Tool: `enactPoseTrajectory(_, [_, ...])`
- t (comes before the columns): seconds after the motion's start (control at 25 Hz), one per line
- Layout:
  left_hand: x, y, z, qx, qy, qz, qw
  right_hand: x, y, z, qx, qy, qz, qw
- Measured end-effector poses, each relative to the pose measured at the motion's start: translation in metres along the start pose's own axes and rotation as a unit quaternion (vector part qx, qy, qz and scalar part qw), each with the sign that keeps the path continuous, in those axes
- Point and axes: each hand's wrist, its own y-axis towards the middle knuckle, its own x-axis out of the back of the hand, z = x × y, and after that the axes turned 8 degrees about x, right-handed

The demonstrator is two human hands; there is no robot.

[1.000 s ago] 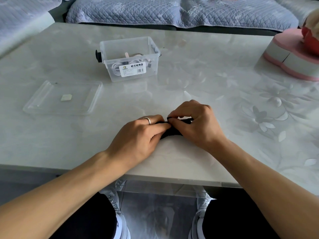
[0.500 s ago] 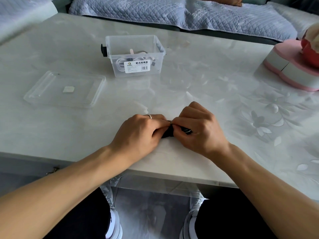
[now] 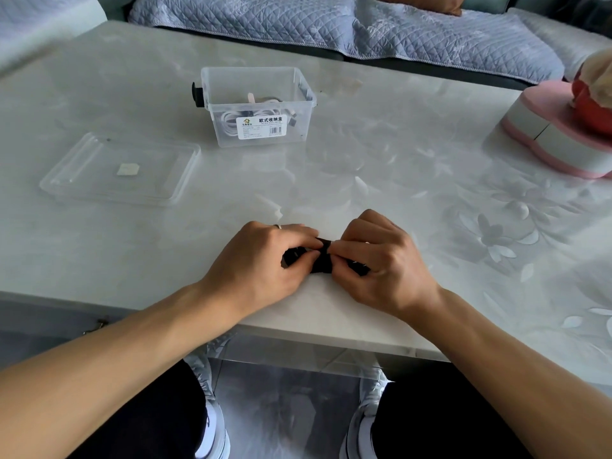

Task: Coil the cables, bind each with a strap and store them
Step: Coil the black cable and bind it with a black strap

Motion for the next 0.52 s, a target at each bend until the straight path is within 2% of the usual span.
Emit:
enactPoseTrajectory(0.16, [-0.001,-0.002,-0.002,0.004,0.009,-0.007,1.000,0.003,-0.004,0.003,-0.009,0.000,0.017,1.000])
enactPoseTrajectory(0.32, [0.000,-0.001,-0.002,0.013,0.007,-0.003,1.000,0.011,-0.011,0.006,0.026,-0.037,0.038,0.998])
enactPoseTrajectory(0.4, [0.003,-0.002,-0.002,0.007,0.005,0.012,1.000,0.009,-0.013,0.007,0.025,-0.061,0.034,0.997])
enactPoseTrajectory(0.52, [0.009,-0.004,-0.002,-0.015,-0.007,0.053,0.998,0.008,-0.013,0.010,-0.012,-0.040,0.029,0.999])
